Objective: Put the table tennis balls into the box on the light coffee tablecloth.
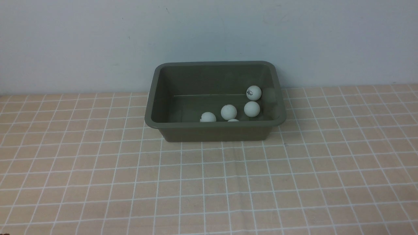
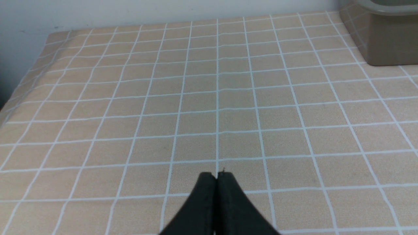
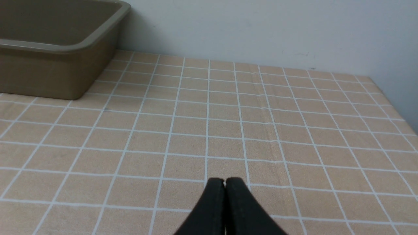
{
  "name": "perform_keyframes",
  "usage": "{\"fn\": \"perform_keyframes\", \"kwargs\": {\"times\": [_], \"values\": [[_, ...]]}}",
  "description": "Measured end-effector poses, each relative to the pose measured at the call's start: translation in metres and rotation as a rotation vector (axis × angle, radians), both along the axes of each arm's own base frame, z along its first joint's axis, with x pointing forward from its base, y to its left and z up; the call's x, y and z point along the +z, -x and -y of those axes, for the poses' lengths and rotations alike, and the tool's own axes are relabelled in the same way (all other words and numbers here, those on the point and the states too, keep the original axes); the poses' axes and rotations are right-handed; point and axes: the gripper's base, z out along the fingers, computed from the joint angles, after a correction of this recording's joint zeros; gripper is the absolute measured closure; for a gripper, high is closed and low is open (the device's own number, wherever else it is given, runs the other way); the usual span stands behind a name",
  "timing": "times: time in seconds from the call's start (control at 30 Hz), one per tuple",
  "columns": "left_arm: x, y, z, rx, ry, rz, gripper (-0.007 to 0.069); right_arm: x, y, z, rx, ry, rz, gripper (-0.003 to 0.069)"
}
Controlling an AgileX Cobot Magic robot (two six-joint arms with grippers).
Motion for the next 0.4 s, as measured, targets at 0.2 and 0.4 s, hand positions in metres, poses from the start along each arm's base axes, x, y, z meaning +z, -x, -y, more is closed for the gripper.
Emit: {"fn": "perform_keyframes", "kwargs": {"times": [0.2,0.4], "values": [[0.0,0.0,0.0,0.0,0.0,0.0,0.0693,0.0,0.0,0.0,0.0,0.0,0.0,0.0675],[0.0,0.0,0.0,0.0,0.0,0.0,0.0693,0.0,0.0,0.0,0.0,0.0,0.0,0.0675]]}}
